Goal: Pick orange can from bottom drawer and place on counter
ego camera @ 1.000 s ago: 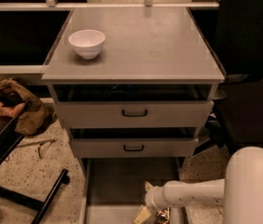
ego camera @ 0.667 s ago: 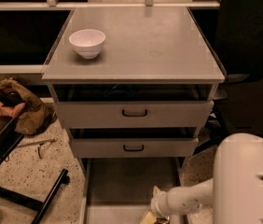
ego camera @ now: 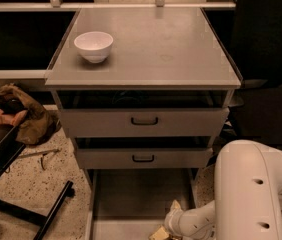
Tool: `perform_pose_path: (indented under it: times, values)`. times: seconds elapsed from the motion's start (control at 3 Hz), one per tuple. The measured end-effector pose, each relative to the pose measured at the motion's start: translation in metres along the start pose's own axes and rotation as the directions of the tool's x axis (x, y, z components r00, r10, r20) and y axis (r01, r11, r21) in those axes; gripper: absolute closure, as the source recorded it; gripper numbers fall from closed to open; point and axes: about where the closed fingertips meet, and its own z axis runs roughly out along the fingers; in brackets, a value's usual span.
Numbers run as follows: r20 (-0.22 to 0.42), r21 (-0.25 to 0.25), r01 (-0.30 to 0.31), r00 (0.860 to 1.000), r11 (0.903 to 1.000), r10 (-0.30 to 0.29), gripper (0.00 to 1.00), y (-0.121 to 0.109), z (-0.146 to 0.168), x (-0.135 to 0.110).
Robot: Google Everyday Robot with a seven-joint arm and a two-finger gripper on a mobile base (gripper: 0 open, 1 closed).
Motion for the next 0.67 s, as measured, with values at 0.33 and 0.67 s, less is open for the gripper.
perform_pose_path:
  times: [0.33, 0.67]
  values:
    - [0.000, 0.000, 0.000, 1.000, 1.0000, 0.000, 0.00, 0.000, 0.000, 0.000]
    - [-0.034, -0.009, -0.015, 0.999, 0.9999, 0.014, 0.00, 0.002, 0.013, 0.009]
